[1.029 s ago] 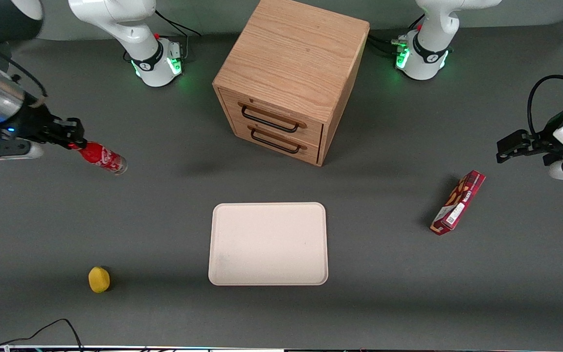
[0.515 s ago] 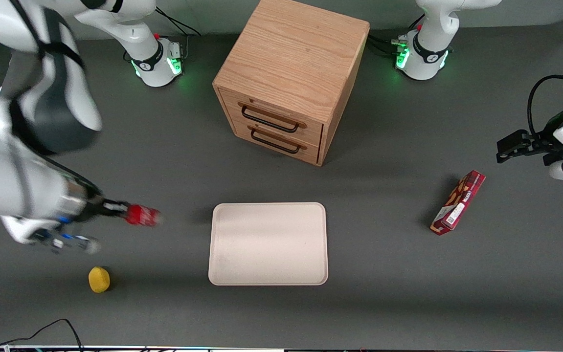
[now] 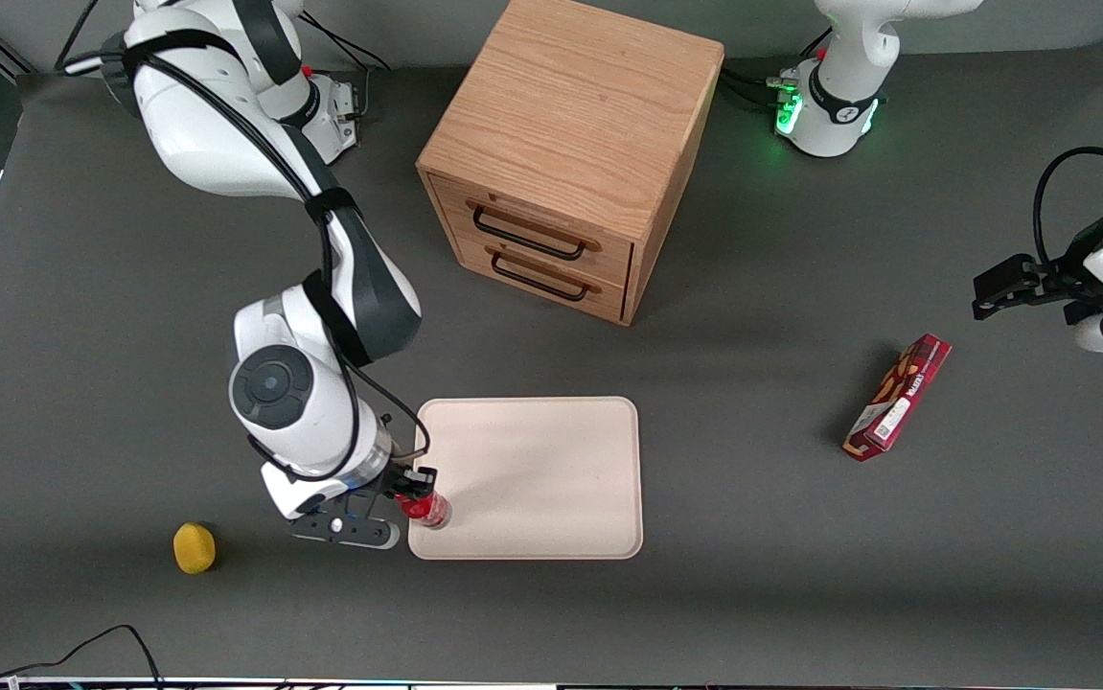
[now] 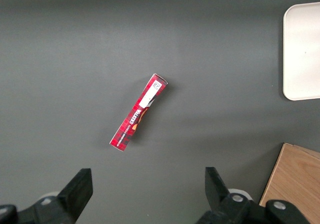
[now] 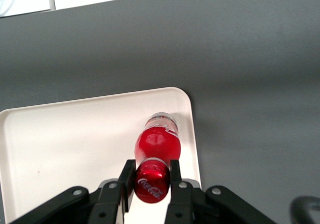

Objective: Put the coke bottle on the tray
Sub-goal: 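Lower the held bottle onto the tray's edge and open the right gripper, then withdraw the open right gripper away from the bottle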

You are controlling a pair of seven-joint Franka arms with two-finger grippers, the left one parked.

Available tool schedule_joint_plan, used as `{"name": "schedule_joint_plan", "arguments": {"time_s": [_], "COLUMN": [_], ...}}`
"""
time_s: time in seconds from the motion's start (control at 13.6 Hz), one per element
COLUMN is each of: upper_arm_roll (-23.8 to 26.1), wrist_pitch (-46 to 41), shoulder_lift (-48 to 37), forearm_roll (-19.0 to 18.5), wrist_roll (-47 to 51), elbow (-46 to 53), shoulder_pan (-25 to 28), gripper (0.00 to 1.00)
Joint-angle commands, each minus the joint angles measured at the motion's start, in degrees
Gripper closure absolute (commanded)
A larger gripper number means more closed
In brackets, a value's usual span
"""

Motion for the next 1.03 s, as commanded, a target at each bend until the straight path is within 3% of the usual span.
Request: {"name": "schedule_joint_plan", "arguments": {"time_s": [0.0,0.22,0.29,0.37,0.44,0.66,0.96], "upper_arm_roll": [-0.81,-0.81,-0.81,-0.81,-0.72,-0.29,0.59], "wrist_pitch": [1.92,2.02,2.02,2.02,1.93,-3.58,-3.61], "shoulder_lift": [2.59,3.04,3.04,2.95,2.6,-5.09,-33.37], "forearm_roll": [-0.93,-1.37,-1.89,-2.85,-3.04,-2.86,-2.07], "wrist_roll": [1.48,1.39,1.48,1.48,1.48,0.6,-6.22], "elbow": [3.33,2.81,2.46,2.45,2.45,-5.15,-36.41], "shoulder_pan": [0.98,0.98,0.98,0.98,0.98,-0.94,-7.26], "gripper": [1.0,0.97,0.52,0.16,0.0,0.0,0.0]}}
